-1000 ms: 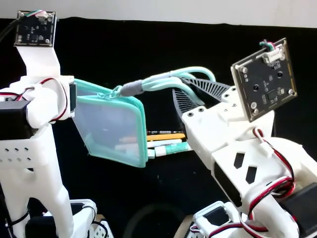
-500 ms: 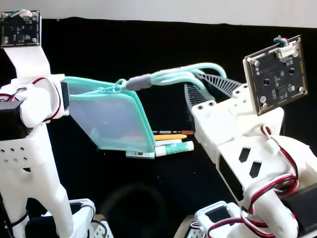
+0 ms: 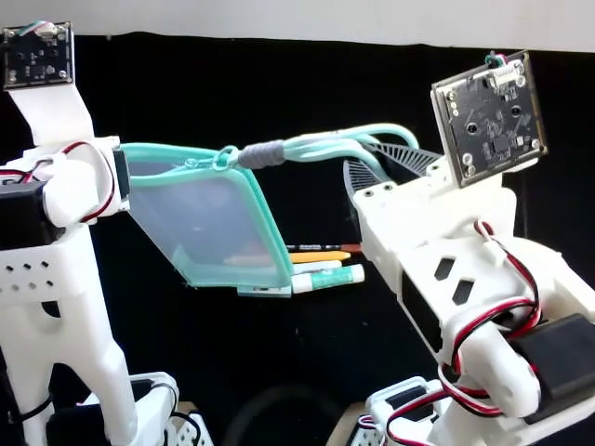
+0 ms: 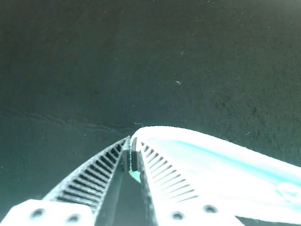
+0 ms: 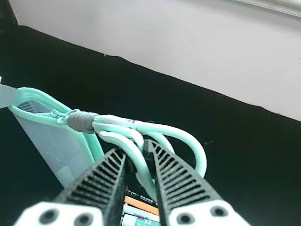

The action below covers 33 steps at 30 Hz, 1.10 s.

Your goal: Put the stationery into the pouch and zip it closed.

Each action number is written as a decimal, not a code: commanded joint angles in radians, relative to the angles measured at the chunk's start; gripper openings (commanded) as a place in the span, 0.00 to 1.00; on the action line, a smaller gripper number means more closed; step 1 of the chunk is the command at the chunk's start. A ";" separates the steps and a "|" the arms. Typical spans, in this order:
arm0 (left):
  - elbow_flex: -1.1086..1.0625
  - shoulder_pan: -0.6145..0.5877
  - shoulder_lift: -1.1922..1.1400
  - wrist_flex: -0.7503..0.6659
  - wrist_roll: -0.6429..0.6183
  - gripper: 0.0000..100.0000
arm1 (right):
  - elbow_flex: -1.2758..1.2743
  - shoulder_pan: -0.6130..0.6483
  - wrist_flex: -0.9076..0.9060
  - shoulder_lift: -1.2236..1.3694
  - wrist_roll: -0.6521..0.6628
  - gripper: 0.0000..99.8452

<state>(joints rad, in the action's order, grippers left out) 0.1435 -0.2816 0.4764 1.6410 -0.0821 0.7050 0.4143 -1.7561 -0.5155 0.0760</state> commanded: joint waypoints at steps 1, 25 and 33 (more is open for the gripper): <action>-0.001 -0.015 0.007 -0.017 -0.011 0.01 | -0.001 -0.018 -0.005 -0.021 0.000 0.01; 0.001 -0.015 0.007 -0.011 -0.011 0.01 | -0.093 -0.177 -0.004 -0.024 -0.040 0.01; 0.002 -0.015 0.007 -0.011 -0.011 0.01 | -0.139 -0.177 -0.005 -0.024 -0.041 0.02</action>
<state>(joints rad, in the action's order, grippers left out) 0.1435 -0.2816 0.4749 1.6410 -0.0836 0.5884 0.2670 -1.7561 -0.5232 0.0483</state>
